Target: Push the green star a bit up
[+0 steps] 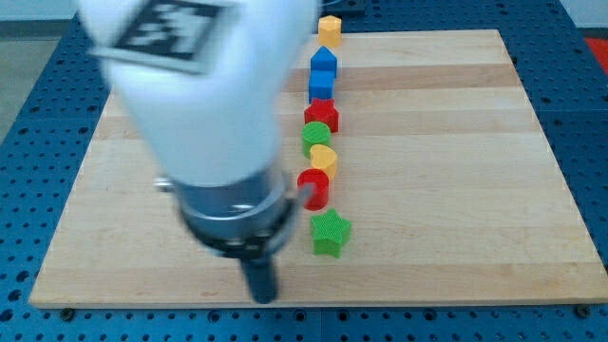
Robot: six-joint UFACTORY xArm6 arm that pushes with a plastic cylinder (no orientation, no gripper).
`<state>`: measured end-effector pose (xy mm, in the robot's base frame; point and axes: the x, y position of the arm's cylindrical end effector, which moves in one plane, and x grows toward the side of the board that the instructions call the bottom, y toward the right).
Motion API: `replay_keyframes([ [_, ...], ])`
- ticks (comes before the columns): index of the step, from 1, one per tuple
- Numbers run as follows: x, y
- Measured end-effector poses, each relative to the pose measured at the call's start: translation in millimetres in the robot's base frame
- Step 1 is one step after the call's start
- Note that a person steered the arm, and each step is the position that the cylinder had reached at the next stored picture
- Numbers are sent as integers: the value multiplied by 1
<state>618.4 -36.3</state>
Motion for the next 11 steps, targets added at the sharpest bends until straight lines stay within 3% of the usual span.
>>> replay_keyframes([
  [5, -4, 68],
  [7, -43, 67],
  [11, -43, 52],
])
